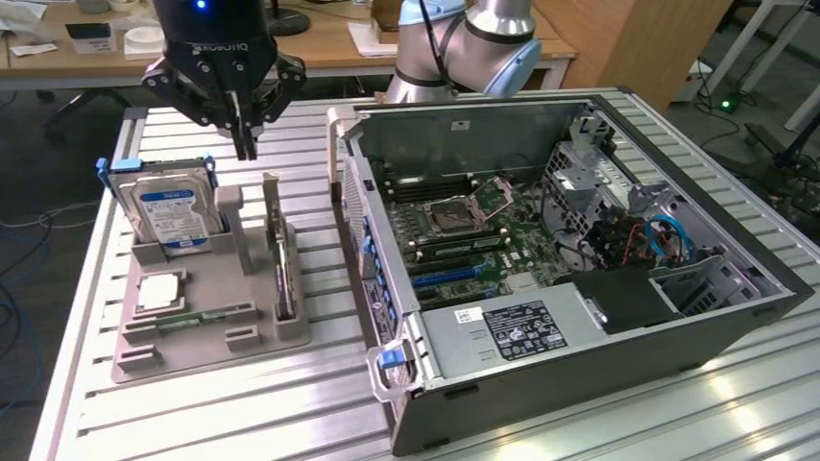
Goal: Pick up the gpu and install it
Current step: 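Pick up the gpu and move the gpu toward the slot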
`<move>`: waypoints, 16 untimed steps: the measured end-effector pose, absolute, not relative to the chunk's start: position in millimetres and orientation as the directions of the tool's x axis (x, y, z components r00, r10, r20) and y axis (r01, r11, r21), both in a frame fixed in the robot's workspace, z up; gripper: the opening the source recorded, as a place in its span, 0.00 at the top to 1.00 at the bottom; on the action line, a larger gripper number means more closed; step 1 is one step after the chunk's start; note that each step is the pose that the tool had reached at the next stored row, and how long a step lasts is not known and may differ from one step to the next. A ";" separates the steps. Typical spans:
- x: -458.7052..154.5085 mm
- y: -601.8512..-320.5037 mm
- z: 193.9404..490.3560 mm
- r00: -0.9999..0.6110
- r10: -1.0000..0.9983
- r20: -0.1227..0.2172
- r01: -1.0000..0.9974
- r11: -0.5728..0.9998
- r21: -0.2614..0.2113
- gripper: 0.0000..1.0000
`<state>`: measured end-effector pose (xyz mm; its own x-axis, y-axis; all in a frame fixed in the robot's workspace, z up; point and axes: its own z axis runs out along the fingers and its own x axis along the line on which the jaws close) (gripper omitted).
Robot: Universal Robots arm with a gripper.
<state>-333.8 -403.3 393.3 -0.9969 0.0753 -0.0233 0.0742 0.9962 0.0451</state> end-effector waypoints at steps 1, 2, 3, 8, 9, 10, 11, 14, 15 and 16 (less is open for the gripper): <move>-333.8 -403.3 393.3 -0.997 0.075 -0.023 0.074 0.996 0.045 0.89; -333.8 -403.3 393.2 -0.997 0.075 -0.023 0.074 0.996 0.045 0.83; -333.8 -403.3 393.1 -0.997 0.074 -0.023 0.073 0.996 0.045 0.83; -334.0 -403.3 391.6 -0.999 0.033 -0.019 0.032 0.999 0.043 0.83; -333.9 -403.3 391.1 -1.000 0.026 -0.017 0.025 0.999 0.042 0.83; -333.9 -403.3 390.6 -1.000 0.022 -0.014 0.021 0.999 0.040 0.83; -333.9 -403.5 390.0 -1.000 0.020 -0.012 0.019 0.999 0.038 0.83; -333.7 -405.0 389.0 -1.000 0.017 -0.011 0.017 0.999 0.029 0.76; -333.7 -405.1 388.7 -1.000 0.017 -0.011 0.017 1.000 0.026 0.76; -333.7 -405.1 388.2 -1.000 0.017 -0.011 0.017 1.000 0.023 0.76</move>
